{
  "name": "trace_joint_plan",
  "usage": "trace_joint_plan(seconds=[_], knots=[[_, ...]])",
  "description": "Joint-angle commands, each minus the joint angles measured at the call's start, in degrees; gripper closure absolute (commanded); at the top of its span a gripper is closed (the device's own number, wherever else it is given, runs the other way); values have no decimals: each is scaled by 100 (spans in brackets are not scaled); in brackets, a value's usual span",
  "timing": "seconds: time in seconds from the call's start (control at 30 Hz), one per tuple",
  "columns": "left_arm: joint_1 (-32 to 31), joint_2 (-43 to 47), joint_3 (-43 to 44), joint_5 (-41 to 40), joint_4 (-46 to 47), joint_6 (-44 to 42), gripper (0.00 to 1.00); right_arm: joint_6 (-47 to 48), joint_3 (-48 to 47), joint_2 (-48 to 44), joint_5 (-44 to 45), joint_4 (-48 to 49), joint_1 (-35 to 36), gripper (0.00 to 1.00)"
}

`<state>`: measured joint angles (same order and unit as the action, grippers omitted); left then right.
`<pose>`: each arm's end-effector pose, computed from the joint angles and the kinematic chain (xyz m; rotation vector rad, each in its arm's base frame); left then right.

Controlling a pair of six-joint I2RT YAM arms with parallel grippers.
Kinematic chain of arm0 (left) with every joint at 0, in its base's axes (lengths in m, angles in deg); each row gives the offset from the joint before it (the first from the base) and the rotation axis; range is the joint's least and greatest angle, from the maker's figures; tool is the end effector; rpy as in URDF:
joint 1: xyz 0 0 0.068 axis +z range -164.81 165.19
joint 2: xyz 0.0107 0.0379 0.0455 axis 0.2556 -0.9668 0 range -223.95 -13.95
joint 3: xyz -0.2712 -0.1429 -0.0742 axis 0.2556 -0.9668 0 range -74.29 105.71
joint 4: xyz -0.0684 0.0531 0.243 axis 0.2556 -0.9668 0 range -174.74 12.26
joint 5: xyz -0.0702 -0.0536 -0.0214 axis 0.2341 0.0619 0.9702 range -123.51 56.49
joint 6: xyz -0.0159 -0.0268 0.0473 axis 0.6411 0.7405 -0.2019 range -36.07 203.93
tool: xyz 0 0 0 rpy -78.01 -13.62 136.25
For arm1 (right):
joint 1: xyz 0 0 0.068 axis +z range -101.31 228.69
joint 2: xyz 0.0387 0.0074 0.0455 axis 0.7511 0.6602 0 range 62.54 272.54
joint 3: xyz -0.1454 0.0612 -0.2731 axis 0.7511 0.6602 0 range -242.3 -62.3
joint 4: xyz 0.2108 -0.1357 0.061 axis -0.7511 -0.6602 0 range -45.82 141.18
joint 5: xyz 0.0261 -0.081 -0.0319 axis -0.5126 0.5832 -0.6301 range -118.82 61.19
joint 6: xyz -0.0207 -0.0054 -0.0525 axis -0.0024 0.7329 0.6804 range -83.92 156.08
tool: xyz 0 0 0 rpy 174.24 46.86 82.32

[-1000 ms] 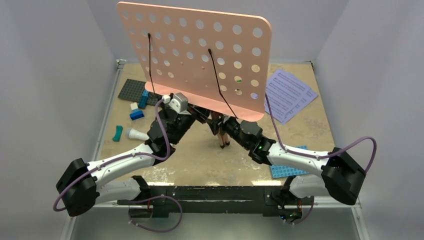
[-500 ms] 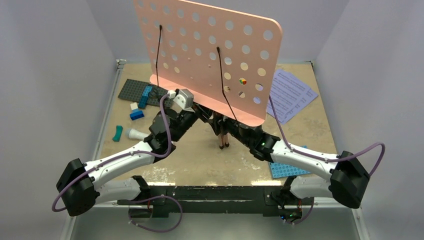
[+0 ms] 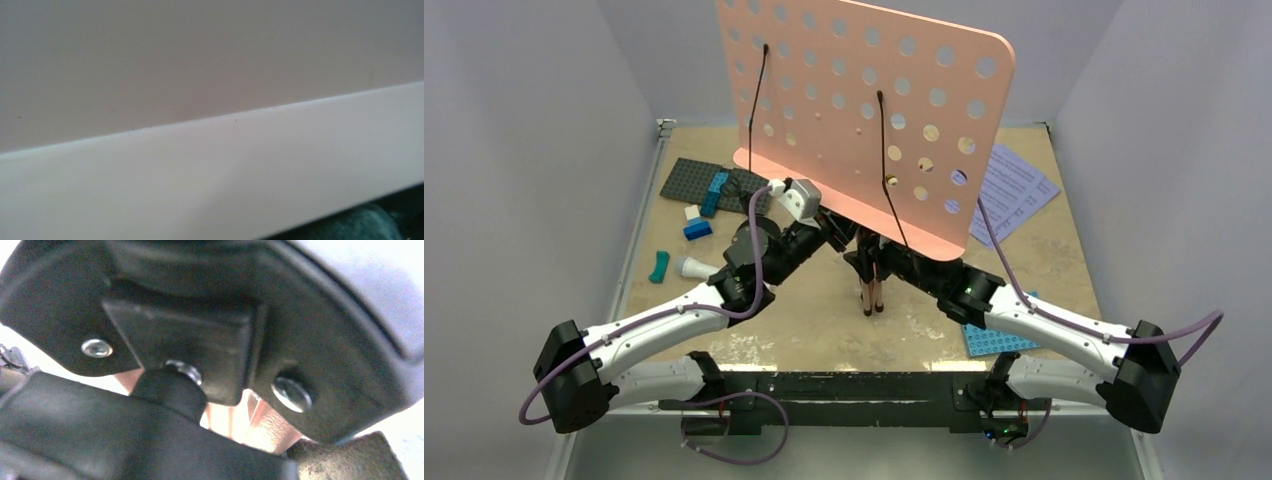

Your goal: Pack up the instrument practice props

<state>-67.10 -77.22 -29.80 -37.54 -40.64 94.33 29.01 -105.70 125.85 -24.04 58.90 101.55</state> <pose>0.1472 -0.1858 0.4032 0.4062 1.2387 -0.8987 0.1475 0.1893 0.3387 -0.6563 1.7124 0.6727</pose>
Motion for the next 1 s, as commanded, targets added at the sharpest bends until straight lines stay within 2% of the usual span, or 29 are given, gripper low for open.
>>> trace_joint_plan(seconds=[0.0, 0.23, 0.4, 0.6, 0.97], knots=[[-13, 346, 421, -242, 413, -193, 100, -248, -510, -468, 23, 393, -65, 100], [-53, 344, 588, -602, 86, -83, 100, -1056, -548, -843, -466, -144, -64, 100], [-56, 325, 461, -863, 50, 69, 100, -1587, -217, -1211, -887, -133, -65, 100], [-62, 231, 352, -1091, 49, 201, 100, -1650, 23, -1509, -954, -268, -46, 100], [-62, -322, 901, -1284, -953, -30, 100, -1873, 249, -1363, -1252, -34, -44, 100]])
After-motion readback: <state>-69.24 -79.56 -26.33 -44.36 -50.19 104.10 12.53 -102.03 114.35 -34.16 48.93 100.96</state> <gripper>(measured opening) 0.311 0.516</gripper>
